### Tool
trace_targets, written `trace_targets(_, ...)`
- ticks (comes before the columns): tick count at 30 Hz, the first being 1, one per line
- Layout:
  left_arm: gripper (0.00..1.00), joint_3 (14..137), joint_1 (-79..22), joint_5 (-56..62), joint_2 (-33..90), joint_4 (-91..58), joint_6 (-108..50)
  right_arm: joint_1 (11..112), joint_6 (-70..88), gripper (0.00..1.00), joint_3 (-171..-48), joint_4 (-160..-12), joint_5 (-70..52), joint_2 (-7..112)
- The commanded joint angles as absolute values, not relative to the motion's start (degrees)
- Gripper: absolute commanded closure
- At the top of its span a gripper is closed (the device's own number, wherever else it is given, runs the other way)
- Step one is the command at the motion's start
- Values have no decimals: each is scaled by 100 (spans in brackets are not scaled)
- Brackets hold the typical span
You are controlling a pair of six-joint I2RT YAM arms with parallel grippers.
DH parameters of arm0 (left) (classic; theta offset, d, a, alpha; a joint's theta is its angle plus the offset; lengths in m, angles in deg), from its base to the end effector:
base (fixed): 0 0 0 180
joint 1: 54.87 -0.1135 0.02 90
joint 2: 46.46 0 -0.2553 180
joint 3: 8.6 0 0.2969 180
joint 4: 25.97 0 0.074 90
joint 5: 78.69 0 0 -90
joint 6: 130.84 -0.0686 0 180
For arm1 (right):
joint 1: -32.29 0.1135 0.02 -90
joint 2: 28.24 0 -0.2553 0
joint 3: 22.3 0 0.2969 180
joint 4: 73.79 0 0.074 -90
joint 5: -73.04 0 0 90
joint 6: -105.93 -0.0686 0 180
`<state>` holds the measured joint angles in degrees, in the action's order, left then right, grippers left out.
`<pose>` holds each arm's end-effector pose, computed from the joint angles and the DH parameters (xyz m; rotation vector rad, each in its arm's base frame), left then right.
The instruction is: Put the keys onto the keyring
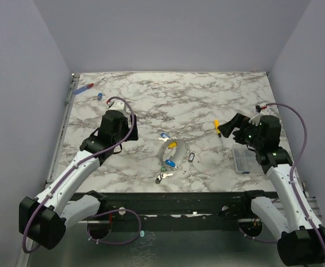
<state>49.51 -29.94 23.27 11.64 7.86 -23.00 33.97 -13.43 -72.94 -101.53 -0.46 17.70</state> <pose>0.2773 -0.1132 0.2518 0.0130 2.1539 -0.2088 0.2663 0.0273 0.2666 0.2924 1.9893 0.6338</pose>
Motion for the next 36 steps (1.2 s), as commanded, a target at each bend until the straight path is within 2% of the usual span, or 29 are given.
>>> trace_targets(1,20,4871,-2849,2022,1285,640,-2399,4097,-1123,5,-7520,-11537,-262,1936)
trace_targets(7,23,4828,-2822,1581,1494,501,-2466,5639,-1387,11,-7597,-12074,-900,2187)
trace_targets(14,28,4773,-2761,1591,1623,413,-2448,6411,-1444,16,-7333,-11700,-799,2459)
trace_targets(22,17,4411,-2796,2848,1542,97,-2733,6832,-1483,17,-7336,-11244,-1075,2993)
trace_targets(24,16,4461,-3080,3033,1668,140,-2689,6833,-1487,17,-7362,-11230,-1200,3050)
trace_targets(29,16,5115,-4441,2103,2659,236,-2578,6833,-1475,17,-7430,-11234,-1449,3107)
trace_targets(36,16,6460,-5109,1678,4333,196,-2606,6833,-1358,13,-7513,-11390,-1547,3026)
